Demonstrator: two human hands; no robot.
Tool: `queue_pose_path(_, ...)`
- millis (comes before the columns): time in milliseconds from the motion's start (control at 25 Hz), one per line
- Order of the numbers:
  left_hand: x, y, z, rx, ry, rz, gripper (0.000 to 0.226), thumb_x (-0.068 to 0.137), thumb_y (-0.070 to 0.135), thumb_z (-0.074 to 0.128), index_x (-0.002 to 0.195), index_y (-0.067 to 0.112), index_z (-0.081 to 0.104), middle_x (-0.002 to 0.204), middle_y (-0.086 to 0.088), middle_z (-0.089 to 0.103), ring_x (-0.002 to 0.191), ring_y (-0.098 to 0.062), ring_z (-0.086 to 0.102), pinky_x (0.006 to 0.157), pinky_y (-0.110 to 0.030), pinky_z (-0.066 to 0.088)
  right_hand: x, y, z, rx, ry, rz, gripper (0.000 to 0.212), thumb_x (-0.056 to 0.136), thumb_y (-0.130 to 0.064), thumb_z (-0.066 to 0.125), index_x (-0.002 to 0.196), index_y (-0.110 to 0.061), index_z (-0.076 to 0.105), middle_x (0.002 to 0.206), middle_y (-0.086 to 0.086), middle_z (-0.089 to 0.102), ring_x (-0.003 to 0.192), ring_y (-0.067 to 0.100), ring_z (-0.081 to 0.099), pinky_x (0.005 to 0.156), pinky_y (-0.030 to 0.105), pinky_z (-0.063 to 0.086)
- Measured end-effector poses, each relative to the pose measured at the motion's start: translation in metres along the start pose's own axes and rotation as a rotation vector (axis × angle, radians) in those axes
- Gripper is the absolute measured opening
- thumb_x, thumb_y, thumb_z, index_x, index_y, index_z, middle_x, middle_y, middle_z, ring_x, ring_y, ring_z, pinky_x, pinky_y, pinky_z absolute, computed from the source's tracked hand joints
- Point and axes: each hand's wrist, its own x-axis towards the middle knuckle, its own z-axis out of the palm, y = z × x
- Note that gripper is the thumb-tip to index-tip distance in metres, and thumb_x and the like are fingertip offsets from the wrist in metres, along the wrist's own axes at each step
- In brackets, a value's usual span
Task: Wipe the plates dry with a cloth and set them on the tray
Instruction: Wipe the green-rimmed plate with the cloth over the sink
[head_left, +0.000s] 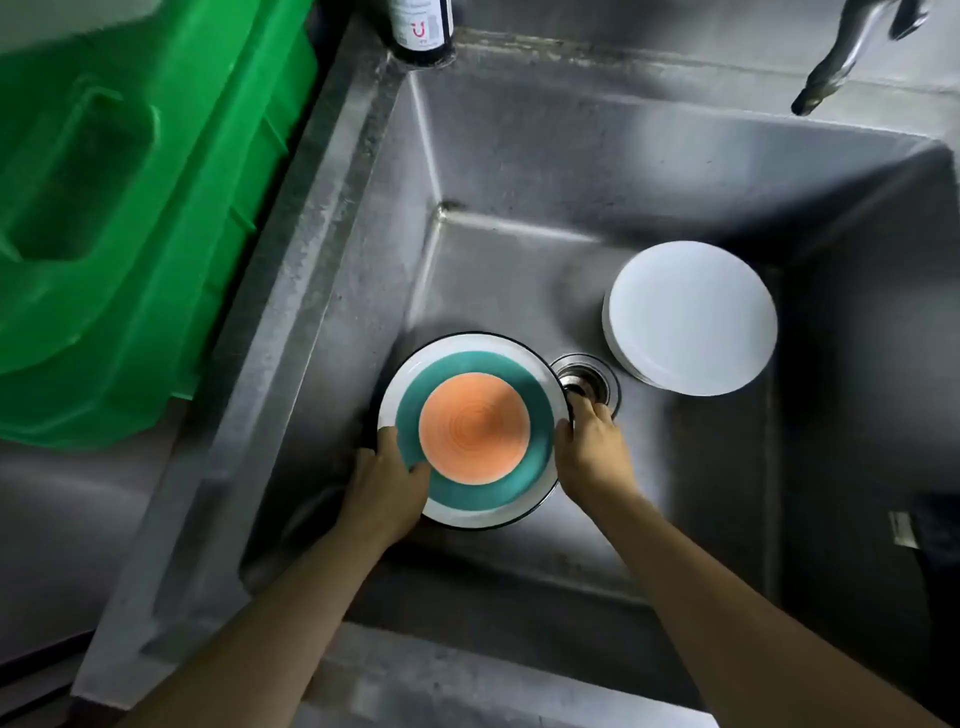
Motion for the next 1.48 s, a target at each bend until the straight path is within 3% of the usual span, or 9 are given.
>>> queue_pose_path(200, 0.023, -0.009, 0.008, -0.088, -0.061, -0.089, 0.047, 0.096, 0.016, 0.049, 0.142, 0.019, 0.042, 0.138, -0.018, 0.049, 0.122, -0.035, 0.049, 0.091, -0.034, 0.039, 0.017, 0.004, 0.006, -0.048, 0.001, 0.056, 0.039, 0.102, -0.022, 0.049, 0.139, -0.009, 0.049, 0.135, 0.016, 0.051, 0.115, 0.041, 0.055, 0.092, 0.046, 0.049)
queue_pose_path(600, 0.039, -0.001, 0.013, -0.335, -0.004, -0.265, 0.019, 0.089, 0.010, 0.052, 0.104, 0.021, 0.059, 0.123, -0.018, 0.056, 0.106, -0.036, 0.059, 0.088, -0.044, 0.054, 0.039, 0.010, 0.011, -0.133, -0.058, 0.064, 0.024, 0.101, -0.010, 0.042, 0.123, -0.003, 0.049, 0.126, 0.020, 0.061, 0.108, 0.044, 0.061, 0.075, 0.040, 0.040)
queue_pose_path(760, 0.032, 0.003, 0.003, -0.315, 0.013, -0.192, 0.028, 0.089, 0.007, 0.055, 0.110, 0.026, 0.054, 0.126, -0.013, 0.049, 0.109, -0.034, 0.055, 0.094, -0.051, 0.052, 0.036, 0.006, 0.000, -0.045, 0.008, 0.030, 0.022, 0.101, -0.011, 0.040, 0.120, -0.004, 0.049, 0.119, 0.022, 0.064, 0.101, 0.045, 0.060, 0.071, 0.039, 0.034)
queue_pose_path(920, 0.016, 0.020, -0.019, -0.312, 0.181, 0.009, 0.053, 0.082, 0.003, 0.068, 0.123, 0.031, 0.047, 0.128, -0.003, 0.055, 0.112, -0.026, 0.055, 0.083, -0.037, 0.048, 0.030, -0.002, -0.030, 0.053, 0.061, 0.028, 0.015, 0.101, -0.015, 0.037, 0.104, -0.009, 0.050, 0.101, 0.015, 0.064, 0.087, 0.040, 0.053, 0.071, 0.038, 0.036)
queue_pose_path(1080, 0.002, 0.043, -0.051, -0.174, 0.324, -0.006, 0.085, 0.071, 0.025, 0.076, 0.143, 0.044, 0.034, 0.119, 0.012, 0.061, 0.106, -0.018, 0.062, 0.092, -0.046, 0.054, 0.021, -0.008, -0.053, 0.083, 0.058, 0.098, 0.019, 0.100, -0.015, 0.037, 0.082, -0.014, 0.045, 0.081, 0.006, 0.054, 0.069, 0.026, 0.048, 0.066, 0.034, 0.034)
queue_pose_path(1160, 0.001, 0.052, -0.059, -0.274, 0.307, -0.049, 0.073, 0.069, 0.026, 0.075, 0.137, 0.036, 0.049, 0.101, 0.017, 0.064, 0.091, -0.015, 0.066, 0.086, -0.044, 0.058, 0.018, -0.008, -0.064, 0.084, 0.031, 0.145, 0.024, 0.097, -0.013, 0.040, 0.073, -0.016, 0.042, 0.074, 0.005, 0.051, 0.062, 0.021, 0.044, 0.060, 0.031, 0.034)
queue_pose_path(1240, 0.000, 0.059, -0.059, -0.509, 0.249, -0.096, 0.032, 0.070, 0.011, 0.073, 0.099, 0.023, 0.075, 0.083, 0.008, 0.075, 0.074, -0.015, 0.072, 0.075, -0.038, 0.061, 0.016, -0.007, -0.072, 0.101, -0.002, 0.205, 0.027, 0.095, -0.013, 0.044, 0.069, -0.013, 0.042, 0.069, 0.006, 0.049, 0.058, 0.022, 0.039, 0.058, 0.030, 0.034)
queue_pose_path(1320, -0.005, 0.064, -0.055, -0.612, 0.187, -0.148, 0.017, 0.071, 0.001, 0.069, 0.074, 0.017, 0.074, 0.074, -0.001, 0.076, 0.069, -0.017, 0.072, 0.063, -0.032, 0.061, 0.014, -0.006, -0.078, 0.123, -0.033, 0.284, 0.028, 0.095, -0.013, 0.048, 0.068, -0.008, 0.041, 0.066, 0.006, 0.045, 0.055, 0.022, 0.034, 0.054, 0.029, 0.033)
queue_pose_path(1480, -0.008, 0.074, -0.053, -0.754, 0.027, -0.237, 0.014, 0.083, -0.003, 0.062, 0.085, 0.009, 0.069, 0.077, -0.006, 0.073, 0.066, -0.021, 0.073, 0.051, -0.030, 0.057, 0.013, -0.005, -0.089, 0.088, -0.129, 0.383, 0.022, 0.098, -0.017, 0.050, 0.079, -0.004, 0.049, 0.072, 0.009, 0.051, 0.057, 0.024, 0.044, 0.054, 0.027, 0.038)
